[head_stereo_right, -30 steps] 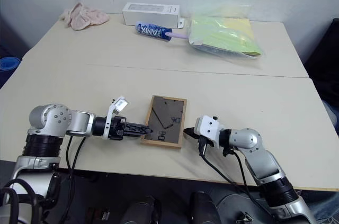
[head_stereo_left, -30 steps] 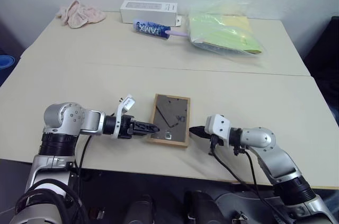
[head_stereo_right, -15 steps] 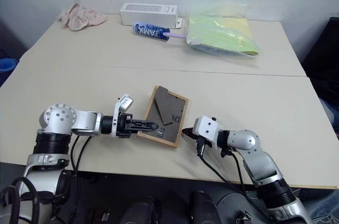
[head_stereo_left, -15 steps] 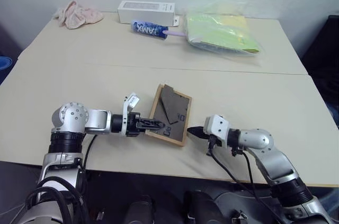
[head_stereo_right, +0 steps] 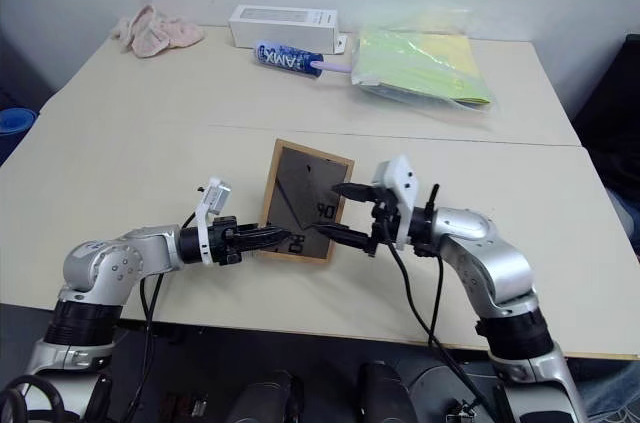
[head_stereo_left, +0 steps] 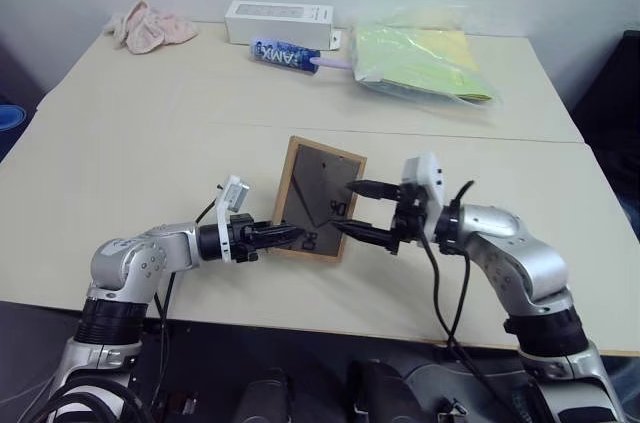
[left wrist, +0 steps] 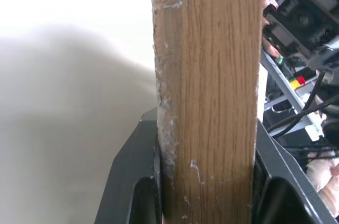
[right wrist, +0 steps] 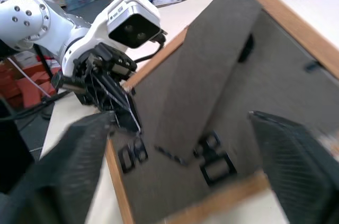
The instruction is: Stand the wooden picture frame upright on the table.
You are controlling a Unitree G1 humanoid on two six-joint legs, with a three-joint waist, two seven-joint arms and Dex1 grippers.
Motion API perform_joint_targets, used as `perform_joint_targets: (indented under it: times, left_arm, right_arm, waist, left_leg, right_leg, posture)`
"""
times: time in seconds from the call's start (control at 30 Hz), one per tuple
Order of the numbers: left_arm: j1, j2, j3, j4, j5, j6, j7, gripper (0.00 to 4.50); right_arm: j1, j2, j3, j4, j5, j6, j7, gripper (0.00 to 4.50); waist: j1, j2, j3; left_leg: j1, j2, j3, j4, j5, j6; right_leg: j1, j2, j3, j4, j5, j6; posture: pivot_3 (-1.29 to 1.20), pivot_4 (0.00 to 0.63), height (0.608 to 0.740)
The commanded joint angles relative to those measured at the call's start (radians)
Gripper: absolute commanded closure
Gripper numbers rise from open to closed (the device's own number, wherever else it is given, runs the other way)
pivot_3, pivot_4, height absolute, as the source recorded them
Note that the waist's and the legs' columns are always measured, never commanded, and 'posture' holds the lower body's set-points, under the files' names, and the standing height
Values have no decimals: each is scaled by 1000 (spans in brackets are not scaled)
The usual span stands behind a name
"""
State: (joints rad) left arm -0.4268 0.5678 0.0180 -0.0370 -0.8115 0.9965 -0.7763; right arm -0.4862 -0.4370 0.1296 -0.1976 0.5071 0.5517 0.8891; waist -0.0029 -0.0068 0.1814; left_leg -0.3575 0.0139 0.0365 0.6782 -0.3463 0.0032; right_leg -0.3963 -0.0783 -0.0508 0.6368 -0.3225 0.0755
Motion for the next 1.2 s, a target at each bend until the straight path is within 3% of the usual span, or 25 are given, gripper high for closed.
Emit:
perform_joint_targets:
  times: [0.03, 0.23, 0.37, 0.53, 0.63, 0.77, 0.97, 1.03, 1.2]
  left_arm:
    - [7, -4, -20, -41, 33, -18, -4, 3225]
    - [8, -7, -4, -40, 28, -1, 7, 3225]
    - [4, -13, 38, -27, -3, 42, 29, 3225]
    - [-7, -17, 77, -10, -38, 89, 37, 3225]
    - [-41, -39, 133, 13, -118, 215, 82, 3225]
    - [-188, -2, 200, 205, -344, 601, 162, 3225]
    - [-237, 124, 67, 344, -686, 618, 270, 3225]
    - [-245, 139, 42, 367, -764, 618, 316, 3225]
    - [-278, 168, -44, 437, -944, 618, 456, 3225]
  right_arm:
    - [-40, 39, 26, 30, -23, -16, -15, 59]
    - [-49, 61, 40, -9, 25, -4, 54, 59]
    - [2, 4, 7, -75, 75, -8, 130, 59]
    - [67, -76, -21, -80, 27, -149, 209, 59]
    - [82, -78, -51, -35, -40, -313, 209, 59]
    - [90, -110, -111, 92, -180, -682, 234, 59]
    - [17, -137, -77, 359, -442, -1317, 194, 59]
    - [-5, -131, -55, 435, -486, -1422, 169, 59]
    - [-76, -72, -80, 565, -722, -1619, -78, 59]
  waist:
    - [-2, 0, 0]
    - [-1, 0, 0]
    - [-1, 0, 0]
    - [-1, 0, 0]
    - [-3, 0, 0]
    - [-2, -2, 1]
    - [-13, -2, 1]
    - [-23, -2, 1]
    - [-30, -2, 1]
  left_leg:
    - [0, 0, 0, 0, 0, 0]
    - [0, 0, 0, 0, -1, 1]
    - [-2, 0, -1, 0, -1, 2]
    - [-2, 0, -1, 0, -2, 3]
    - [-2, 0, -1, 0, -2, 3]
    - [-3, 0, -1, 2, -1, 3]
    - [-3, 0, 0, 1, -2, 3]
    - [-3, 0, -1, 3, -2, 2]
    - [-2, 0, -1, 4, 0, 0]
  right_leg:
    - [0, 0, 0, 0, 0, 0]
    - [0, 0, 0, 1, 0, 0]
    - [0, 0, -1, 1, 0, 0]
    - [0, 0, -1, 0, 0, 1]
    - [0, 0, -1, -1, 0, 1]
    - [-1, 1, -1, 0, 0, 1]
    - [-1, 0, 0, 1, 1, 2]
    - [-1, 0, 0, 1, 1, 2]
    - [-1, 0, 0, 3, 1, 2]
  posture:
    - [0, 150, 740]
    - [0, 150, 740]
    - [0, 150, 740]
    - [0, 150, 740]
    - [0, 150, 740]
    - [0, 150, 740]
    - [0, 150, 740]
    - [0, 150, 740]
    - [0, 150, 740]
